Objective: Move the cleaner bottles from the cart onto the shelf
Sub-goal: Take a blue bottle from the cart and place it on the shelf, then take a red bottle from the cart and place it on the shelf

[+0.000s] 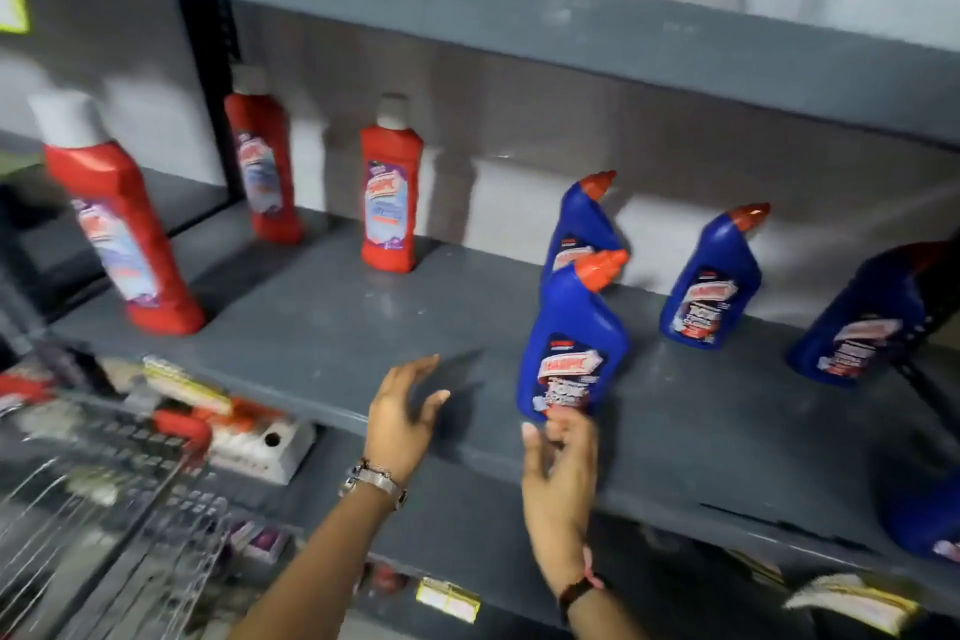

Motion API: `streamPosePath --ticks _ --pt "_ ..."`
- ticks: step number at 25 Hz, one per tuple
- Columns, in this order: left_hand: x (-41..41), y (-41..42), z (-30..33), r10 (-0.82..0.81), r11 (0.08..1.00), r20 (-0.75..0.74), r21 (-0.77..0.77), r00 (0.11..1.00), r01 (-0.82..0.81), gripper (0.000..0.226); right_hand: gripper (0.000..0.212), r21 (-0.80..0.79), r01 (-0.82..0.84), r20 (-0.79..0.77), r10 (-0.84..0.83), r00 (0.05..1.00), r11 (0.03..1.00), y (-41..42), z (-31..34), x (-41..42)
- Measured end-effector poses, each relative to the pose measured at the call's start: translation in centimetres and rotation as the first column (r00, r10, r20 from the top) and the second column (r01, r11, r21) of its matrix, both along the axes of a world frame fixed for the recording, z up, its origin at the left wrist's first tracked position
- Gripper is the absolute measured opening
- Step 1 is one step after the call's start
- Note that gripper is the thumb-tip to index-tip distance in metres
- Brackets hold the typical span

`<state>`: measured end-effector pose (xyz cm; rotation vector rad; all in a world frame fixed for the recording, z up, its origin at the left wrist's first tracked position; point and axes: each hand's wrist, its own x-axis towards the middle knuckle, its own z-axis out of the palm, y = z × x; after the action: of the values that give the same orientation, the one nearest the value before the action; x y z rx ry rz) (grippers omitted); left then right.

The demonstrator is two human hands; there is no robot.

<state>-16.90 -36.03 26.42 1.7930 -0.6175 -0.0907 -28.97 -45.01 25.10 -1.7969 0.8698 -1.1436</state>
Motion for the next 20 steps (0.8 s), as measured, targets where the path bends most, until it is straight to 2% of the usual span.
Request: streamPosePath --ticks 2,4,8,11,13,16,18,20 --pt "2.0 5.6 -1.3 0.122 0.99 0.047 0.058 0.991 -0.125 0.027 0.018 -0.033 -0.226 -0.055 0.224 0.973 0.973 4.0 -0.5 3.1" --pt "4.4 12.8 -2.8 0.304 0.949 0.004 0.084 0.953 -0.303 0.025 0.013 -0.029 -0.458 -0.122 0.452 0.884 0.888 8.9 -0.7 7.7" --pt "8.7 28.4 -8.0 0.668 0.74 -0.126 0.208 0.733 -0.639 0.027 0.016 0.117 -0.754 -0.255 0.754 0.606 0.646 19.3 -2.3 17.5" --pt "10.6 37.5 -13.3 0.793 0.608 -0.277 0.311 0.543 -0.73 0.032 0.018 0.247 -0.826 -0.376 0.835 0.401 0.507 27.2 -6.1 23.9" --pt "11.3 41.3 -17.3 0.834 0.546 -0.349 0.406 0.428 -0.733 0.036 0.021 0.38 -0.801 -0.484 0.837 0.253 0.462 32.2 -10.1 27.2" --pt "12.1 43.5 -23.1 0.812 0.564 -0.48 0.501 0.331 -0.657 0.04 0.025 0.568 -0.697 -0.573 0.818 0.047 0.438 37.0 -17.0 30.0" --pt "12.4 44.4 -27.6 0.777 0.584 -0.583 0.528 0.237 -0.617 0.045 0.03 0.617 -0.664 -0.654 0.745 -0.135 0.422 39.2 -22.1 30.9" --pt "12.2 44.6 -31.2 0.742 0.603 -0.65 0.541 0.163 -0.587 0.048 0.025 0.631 -0.667 -0.706 0.649 -0.283 0.396 40.0 -25.8 30.9"
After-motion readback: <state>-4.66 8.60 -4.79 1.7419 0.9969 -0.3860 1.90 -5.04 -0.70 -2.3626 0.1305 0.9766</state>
